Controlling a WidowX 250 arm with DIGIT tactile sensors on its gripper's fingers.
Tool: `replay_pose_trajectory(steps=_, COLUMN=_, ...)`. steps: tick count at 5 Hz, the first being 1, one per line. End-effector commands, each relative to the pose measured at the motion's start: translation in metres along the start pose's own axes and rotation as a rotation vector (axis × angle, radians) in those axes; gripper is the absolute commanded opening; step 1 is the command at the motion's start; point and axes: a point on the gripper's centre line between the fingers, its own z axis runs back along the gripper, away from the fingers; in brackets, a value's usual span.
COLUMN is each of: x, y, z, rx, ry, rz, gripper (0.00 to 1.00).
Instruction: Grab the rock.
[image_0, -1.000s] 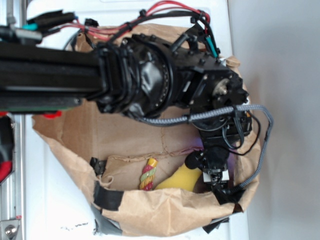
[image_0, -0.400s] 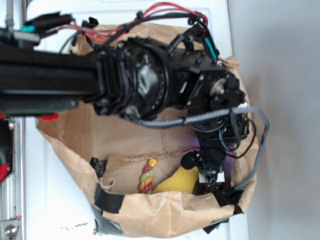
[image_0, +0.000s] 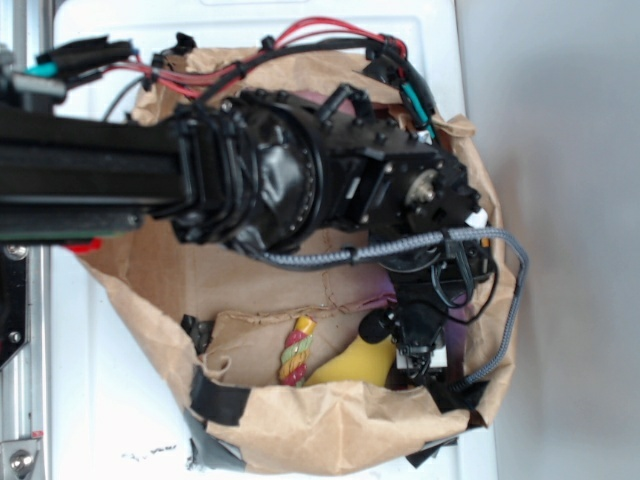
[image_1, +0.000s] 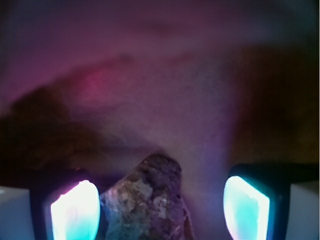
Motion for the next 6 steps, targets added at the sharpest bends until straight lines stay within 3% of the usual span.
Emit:
replay_pose_trajectory(steps=1, x=-0.015, y=-0.025, z=-0.042, rx=0.028, ry=0.09, rz=-0.126, gripper=1.0)
replay_pose_trajectory(steps=2, x=-0.016, y=-0.025, z=-0.043, rx=0.018, ry=0.08, rz=-0.107, gripper=0.0)
replay_pose_trajectory(steps=5, x=-0.011, y=-0.023, z=-0.031, rx=0.004, ry=0.047, rz=-0.086, gripper=0.0)
replay_pose_trajectory(steps=6, x=-0.005, y=-0.015, z=-0.012, rx=0.007, ry=0.006, rz=-0.028, gripper=0.0)
